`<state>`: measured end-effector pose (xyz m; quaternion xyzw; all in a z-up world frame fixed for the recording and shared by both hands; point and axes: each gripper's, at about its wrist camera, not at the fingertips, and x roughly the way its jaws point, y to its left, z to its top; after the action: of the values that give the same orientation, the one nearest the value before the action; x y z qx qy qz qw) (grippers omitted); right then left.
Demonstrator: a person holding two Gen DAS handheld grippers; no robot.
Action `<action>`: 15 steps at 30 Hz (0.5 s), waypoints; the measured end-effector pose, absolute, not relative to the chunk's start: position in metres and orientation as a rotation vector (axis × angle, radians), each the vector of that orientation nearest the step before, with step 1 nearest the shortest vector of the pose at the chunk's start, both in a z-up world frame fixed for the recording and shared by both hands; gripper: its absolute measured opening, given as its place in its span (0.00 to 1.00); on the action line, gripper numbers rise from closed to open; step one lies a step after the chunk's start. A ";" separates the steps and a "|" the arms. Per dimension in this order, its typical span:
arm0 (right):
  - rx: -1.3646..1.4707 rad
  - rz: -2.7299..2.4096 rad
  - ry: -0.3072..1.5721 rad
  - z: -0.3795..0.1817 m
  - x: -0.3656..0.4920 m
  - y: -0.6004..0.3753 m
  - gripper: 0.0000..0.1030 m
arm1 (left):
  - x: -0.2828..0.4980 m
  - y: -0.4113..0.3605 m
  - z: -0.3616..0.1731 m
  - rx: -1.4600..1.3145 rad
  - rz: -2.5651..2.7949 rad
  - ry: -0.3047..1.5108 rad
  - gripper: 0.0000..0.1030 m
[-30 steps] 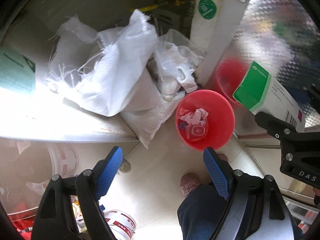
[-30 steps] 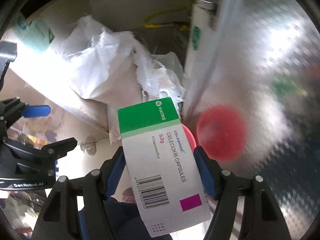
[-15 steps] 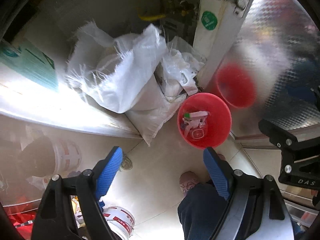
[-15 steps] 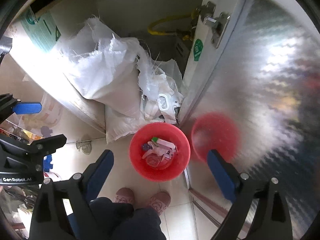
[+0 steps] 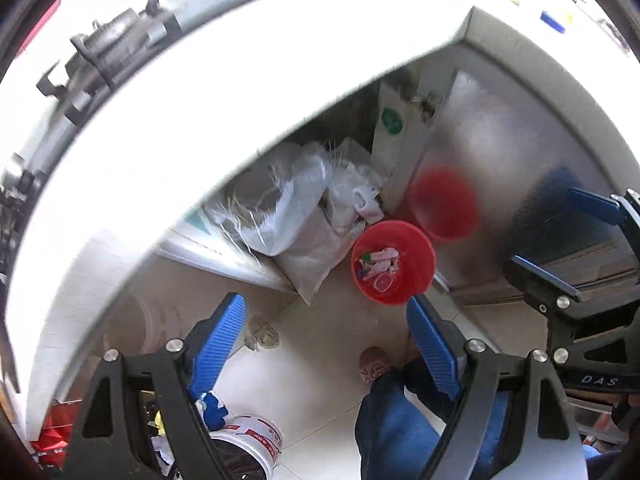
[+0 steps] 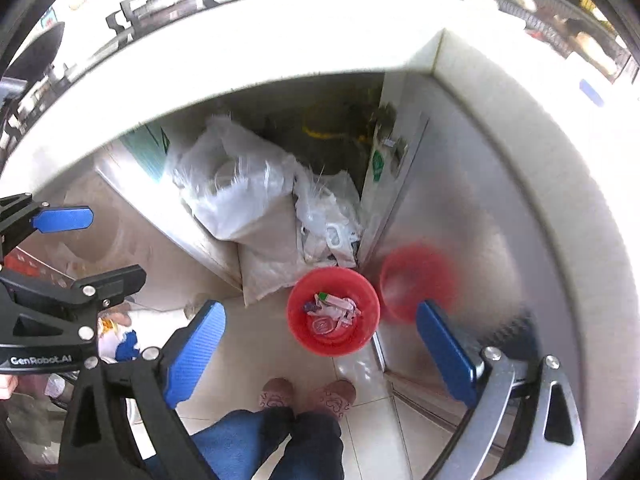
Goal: Collect trash
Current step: 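Raise both tools out of the cabinet back over the counter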
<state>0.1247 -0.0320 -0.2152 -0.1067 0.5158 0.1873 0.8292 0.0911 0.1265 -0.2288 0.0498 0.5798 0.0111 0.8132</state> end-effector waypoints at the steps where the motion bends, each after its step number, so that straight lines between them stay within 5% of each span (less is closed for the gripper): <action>1: -0.222 0.396 1.089 -0.207 0.124 -0.033 0.93 | 0.091 0.126 -0.220 0.111 0.022 1.229 0.79; 15: -0.177 0.282 0.974 -0.113 0.119 -0.058 0.99 | 0.111 0.101 -0.122 0.186 -0.082 1.082 0.79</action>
<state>0.1192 -0.0583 -0.1128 -0.0845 0.4658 0.1349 0.8705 0.1113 0.1013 -0.1224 0.0886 0.5140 -0.0391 0.8523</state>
